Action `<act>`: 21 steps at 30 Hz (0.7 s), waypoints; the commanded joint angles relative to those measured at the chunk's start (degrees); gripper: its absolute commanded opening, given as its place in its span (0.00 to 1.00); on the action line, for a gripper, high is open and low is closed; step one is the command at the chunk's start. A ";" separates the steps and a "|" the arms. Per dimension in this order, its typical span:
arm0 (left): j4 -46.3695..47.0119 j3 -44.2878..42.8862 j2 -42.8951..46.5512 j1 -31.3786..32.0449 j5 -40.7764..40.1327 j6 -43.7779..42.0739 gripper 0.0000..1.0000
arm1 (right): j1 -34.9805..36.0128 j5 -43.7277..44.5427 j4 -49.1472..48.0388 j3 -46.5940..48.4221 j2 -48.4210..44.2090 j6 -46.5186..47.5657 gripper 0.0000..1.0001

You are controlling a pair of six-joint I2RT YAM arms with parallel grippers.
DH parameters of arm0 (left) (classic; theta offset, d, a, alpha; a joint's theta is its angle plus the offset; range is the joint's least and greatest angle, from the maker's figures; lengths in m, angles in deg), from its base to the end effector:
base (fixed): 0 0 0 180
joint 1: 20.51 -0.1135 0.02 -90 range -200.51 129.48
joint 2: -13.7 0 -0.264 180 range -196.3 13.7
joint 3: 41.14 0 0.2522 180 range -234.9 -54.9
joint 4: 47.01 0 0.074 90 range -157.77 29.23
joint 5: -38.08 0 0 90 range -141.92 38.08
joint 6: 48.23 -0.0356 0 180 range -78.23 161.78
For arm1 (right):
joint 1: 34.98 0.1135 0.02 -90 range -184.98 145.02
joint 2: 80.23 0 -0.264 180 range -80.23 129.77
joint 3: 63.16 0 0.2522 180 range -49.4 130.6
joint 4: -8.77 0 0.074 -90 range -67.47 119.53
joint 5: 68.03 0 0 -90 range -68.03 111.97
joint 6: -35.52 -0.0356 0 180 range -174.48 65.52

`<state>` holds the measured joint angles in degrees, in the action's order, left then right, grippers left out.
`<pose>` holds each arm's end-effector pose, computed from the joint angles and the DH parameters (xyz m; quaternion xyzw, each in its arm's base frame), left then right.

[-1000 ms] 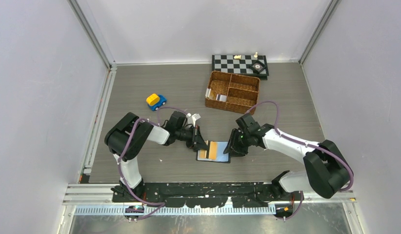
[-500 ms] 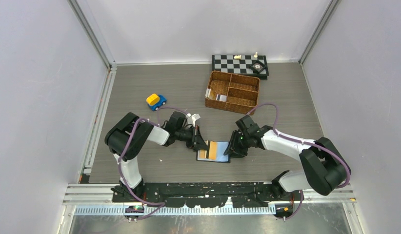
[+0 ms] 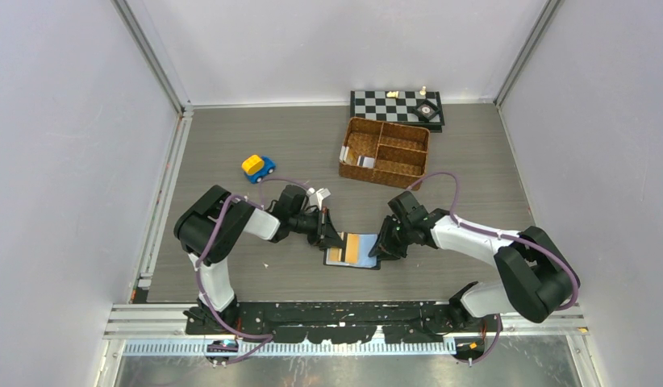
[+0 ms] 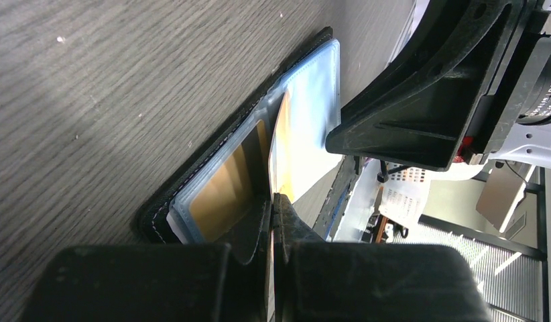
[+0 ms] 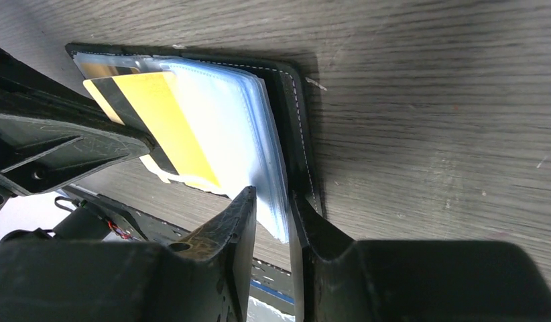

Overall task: Put the credit cards into the card holder
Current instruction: Insert the credit card into the card holder.

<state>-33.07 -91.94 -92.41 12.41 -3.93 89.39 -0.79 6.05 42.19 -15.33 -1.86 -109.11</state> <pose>0.2460 -0.1908 0.0951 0.0596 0.8471 -0.5259 0.0475 0.1860 0.1382 0.1467 0.1405 0.9551 0.2525 0.0650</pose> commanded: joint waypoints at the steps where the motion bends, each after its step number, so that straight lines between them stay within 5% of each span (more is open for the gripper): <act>1: 1.64 1.03 -1.30 -0.15 -4.03 -1.08 0.00 | 0.52 -0.51 -3.52 0.21 0.18 -1.27 0.29; 21: 5.79 4.39 0.11 -0.08 -6.30 0.94 0.00 | 1.48 -0.14 -3.71 0.65 0.43 -1.86 0.24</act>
<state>-26.82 -88.82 -92.45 12.37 -5.20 91.64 0.02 5.87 40.69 -15.33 -1.19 -110.05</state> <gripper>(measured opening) 0.010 0.248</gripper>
